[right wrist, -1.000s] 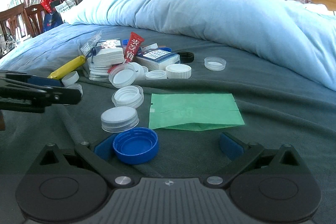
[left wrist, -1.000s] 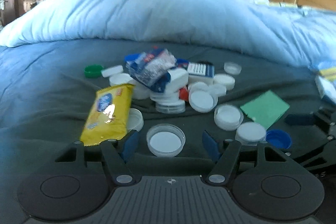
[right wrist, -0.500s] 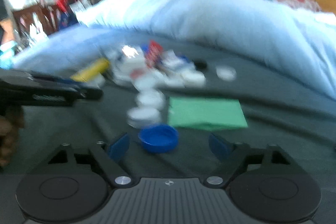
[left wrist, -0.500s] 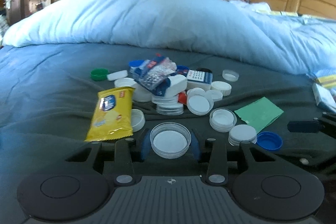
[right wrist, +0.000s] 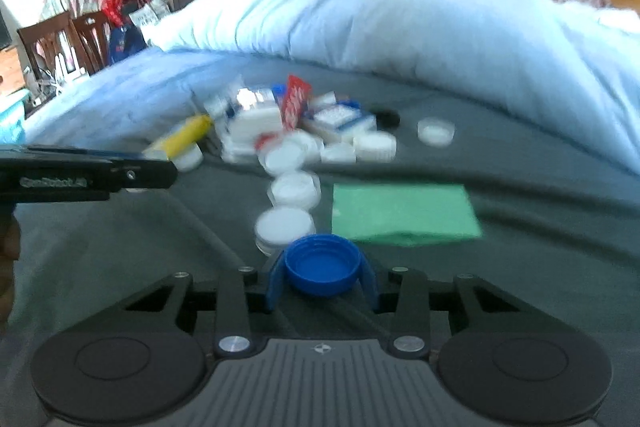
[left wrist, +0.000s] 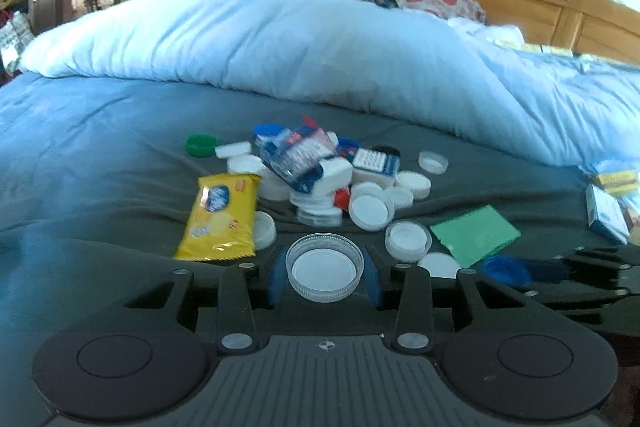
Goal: Organize objects
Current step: 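Grasp the clear plastic cap with the left tool while the right tool grasps the blue cap, then carry both caps over the turquoise basket and open both tools to drop them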
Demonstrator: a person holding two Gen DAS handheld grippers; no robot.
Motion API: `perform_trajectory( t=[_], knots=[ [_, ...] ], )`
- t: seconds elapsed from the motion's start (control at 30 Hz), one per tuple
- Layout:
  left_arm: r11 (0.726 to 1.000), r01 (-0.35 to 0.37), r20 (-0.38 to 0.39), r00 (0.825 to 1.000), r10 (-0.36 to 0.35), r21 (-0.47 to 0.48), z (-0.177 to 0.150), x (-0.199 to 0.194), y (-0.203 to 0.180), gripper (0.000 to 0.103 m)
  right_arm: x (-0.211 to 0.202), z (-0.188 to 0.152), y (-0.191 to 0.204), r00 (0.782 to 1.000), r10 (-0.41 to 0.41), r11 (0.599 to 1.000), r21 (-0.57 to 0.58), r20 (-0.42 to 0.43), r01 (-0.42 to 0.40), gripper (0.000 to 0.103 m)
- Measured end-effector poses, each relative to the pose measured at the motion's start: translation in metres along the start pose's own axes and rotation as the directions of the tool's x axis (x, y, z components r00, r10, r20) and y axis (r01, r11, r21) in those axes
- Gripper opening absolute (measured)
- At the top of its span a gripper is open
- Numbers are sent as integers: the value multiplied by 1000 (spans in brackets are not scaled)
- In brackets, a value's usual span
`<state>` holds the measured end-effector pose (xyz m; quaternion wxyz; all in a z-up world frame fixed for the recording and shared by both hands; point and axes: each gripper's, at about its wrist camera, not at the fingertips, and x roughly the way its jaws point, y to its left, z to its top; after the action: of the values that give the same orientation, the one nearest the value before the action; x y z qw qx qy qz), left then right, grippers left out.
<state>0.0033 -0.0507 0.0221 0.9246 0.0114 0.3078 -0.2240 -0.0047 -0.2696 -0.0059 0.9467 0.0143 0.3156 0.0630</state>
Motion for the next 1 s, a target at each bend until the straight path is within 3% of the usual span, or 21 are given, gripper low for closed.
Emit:
perform_trajectory(
  t=[0.13,0.23,0.33,0.4,0.53,0.67,0.73,0.8,0.9,1.0],
  knots=[
    [998,-61,60,996,62,-25,16,-39,13,40,-37,34,21,994,14,1000,-25,108,-12,42],
    [991,-123,110,986,129,-61,31,-79,36,40,-51,74,57,977,99,994,-73,187,-86,42],
    [969,-215,148,961,232,-121,42,-123,74,40,-56,114,107,945,230,970,-136,234,-203,42],
    [943,-288,170,934,315,-166,47,-156,104,40,-55,136,148,916,321,941,-194,241,-279,42],
    [871,-421,170,867,469,-254,46,-216,167,40,-47,171,227,850,486,865,-254,204,-434,42],
    [773,-528,93,802,590,-352,32,-258,231,40,-36,193,310,795,593,787,-299,124,-540,42],
    [725,-547,37,787,616,-419,23,-270,261,40,-29,200,347,779,622,757,-311,74,-575,42],
    [669,-589,-26,759,650,-454,13,-280,289,40,-23,201,380,770,638,733,-316,15,-602,42],
    [646,-595,-74,760,645,-479,6,-287,312,40,-21,199,419,765,643,715,-329,-36,-616,42],
    [651,-583,-82,772,631,-485,3,-291,321,40,-20,196,440,767,639,712,-337,-53,-616,42]
  ],
)
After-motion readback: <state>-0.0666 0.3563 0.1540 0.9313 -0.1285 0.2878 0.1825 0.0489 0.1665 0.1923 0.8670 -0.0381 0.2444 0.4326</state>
